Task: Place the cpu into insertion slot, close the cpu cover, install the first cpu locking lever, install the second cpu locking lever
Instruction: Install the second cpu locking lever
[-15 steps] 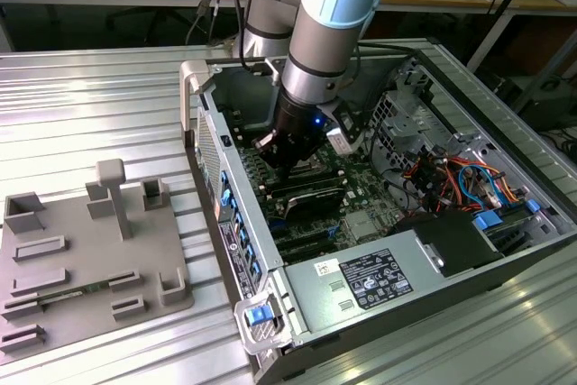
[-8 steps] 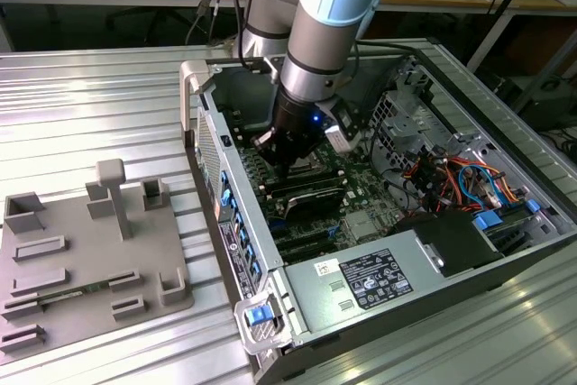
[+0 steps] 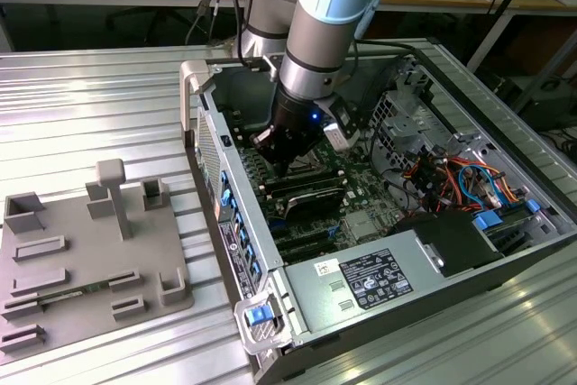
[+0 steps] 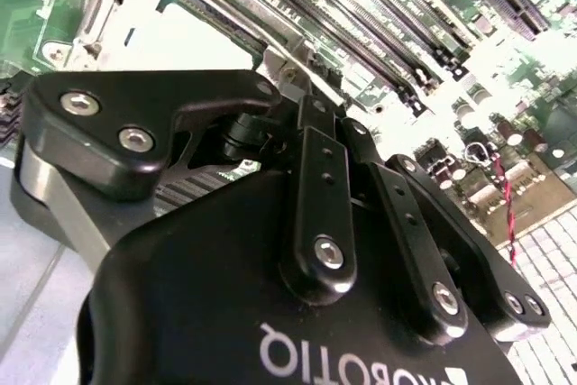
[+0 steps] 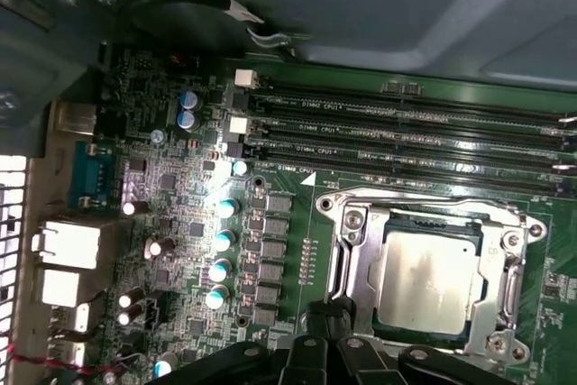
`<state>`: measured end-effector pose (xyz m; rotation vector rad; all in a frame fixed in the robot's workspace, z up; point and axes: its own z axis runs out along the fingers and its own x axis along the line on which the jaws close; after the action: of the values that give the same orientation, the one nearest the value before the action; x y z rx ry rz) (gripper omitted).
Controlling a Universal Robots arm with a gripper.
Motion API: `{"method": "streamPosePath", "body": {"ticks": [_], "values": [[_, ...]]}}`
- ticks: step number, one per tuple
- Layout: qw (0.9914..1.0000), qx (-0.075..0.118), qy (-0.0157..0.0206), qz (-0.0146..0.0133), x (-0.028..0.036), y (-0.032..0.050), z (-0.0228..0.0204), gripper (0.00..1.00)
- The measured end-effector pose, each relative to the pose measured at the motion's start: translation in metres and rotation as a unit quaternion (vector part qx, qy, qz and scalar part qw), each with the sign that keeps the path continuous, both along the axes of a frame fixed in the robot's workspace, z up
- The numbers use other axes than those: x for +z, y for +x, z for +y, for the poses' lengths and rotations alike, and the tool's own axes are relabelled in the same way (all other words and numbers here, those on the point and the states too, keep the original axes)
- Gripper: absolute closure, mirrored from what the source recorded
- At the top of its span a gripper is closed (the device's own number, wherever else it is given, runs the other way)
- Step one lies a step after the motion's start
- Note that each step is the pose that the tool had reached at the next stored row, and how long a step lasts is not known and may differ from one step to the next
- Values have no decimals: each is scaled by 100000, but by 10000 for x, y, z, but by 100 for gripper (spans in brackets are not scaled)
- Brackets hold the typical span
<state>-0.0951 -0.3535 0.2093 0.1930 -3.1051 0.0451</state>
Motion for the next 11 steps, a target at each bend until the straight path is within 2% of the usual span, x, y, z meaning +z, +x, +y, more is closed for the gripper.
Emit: {"method": "streamPosePath", "body": {"ticks": [2, 5, 9, 11], "values": [[100000, -5, -15, 15, 93, -1, 0, 89], [100000, -5, -18, 15, 184, 4, 0, 89], [100000, -5, -18, 18, 217, 73, 0, 89], [100000, -8, -15, 30, 221, 190, 0, 89]]}}
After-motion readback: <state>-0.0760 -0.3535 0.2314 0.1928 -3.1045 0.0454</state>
